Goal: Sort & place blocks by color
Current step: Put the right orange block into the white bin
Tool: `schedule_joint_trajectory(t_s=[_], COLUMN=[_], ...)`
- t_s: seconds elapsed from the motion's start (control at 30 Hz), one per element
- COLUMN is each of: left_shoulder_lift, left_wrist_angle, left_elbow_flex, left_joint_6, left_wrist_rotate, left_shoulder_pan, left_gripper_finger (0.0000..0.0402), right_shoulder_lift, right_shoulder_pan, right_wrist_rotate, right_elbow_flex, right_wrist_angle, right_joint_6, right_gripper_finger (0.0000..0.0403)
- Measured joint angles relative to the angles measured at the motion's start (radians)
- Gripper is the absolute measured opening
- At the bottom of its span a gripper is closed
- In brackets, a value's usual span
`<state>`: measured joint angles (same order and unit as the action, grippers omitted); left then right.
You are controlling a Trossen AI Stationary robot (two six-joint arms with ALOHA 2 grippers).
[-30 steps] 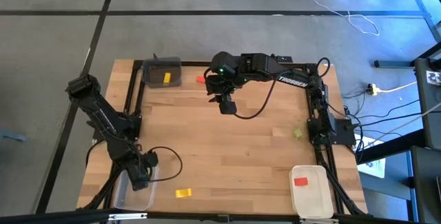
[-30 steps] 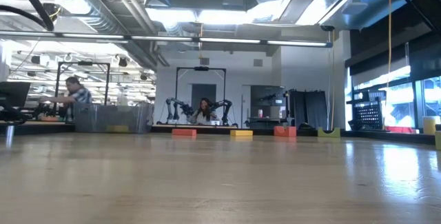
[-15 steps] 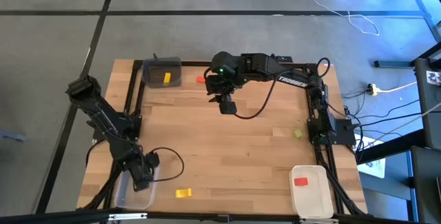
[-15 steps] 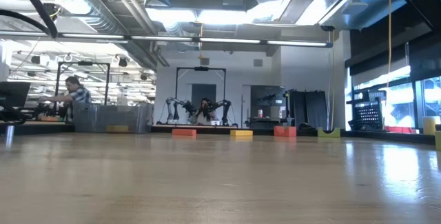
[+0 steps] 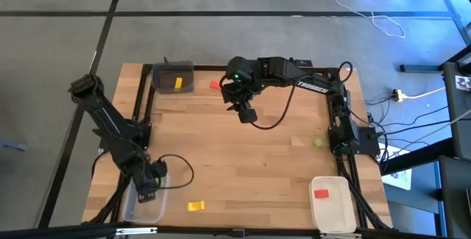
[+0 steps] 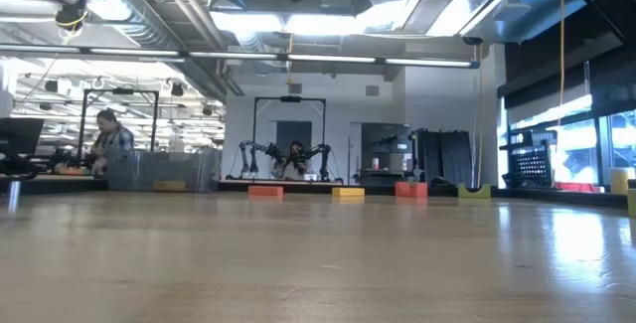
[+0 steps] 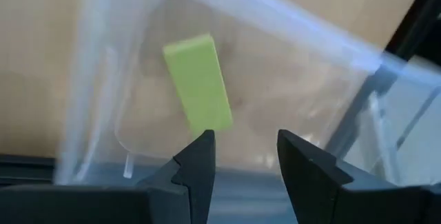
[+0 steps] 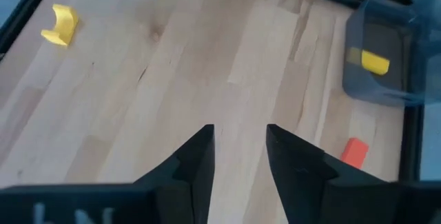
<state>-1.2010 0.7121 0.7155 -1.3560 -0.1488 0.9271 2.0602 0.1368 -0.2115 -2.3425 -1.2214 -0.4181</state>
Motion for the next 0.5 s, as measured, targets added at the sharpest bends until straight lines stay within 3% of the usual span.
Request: schedule_joint_trajectory(t_s=[0.2, 0.5], left_shoulder_lift=[0.151, 0.349], left_wrist_angle=[0.006, 0.04], left_elbow_flex=[0.0, 0.0], left_joint_6=[-0.031, 0.058], left_wrist_rotate=[0.163, 0.329], left_shoulder_pan=[-0.042, -0.213], left_gripper_finger=[0.0147, 0.0147], right_shoulder_lift=[0.0, 0.0], right_shoulder_pan=[0.0, 0.0], right_wrist_rotate=[0.0, 0.0], right_elbow_flex=[0.0, 0.0], right_wrist_angle=[0.008, 0.015], right_joint_6=[0.174, 0.204], right_gripper_finger=[0.0134, 0.0134])
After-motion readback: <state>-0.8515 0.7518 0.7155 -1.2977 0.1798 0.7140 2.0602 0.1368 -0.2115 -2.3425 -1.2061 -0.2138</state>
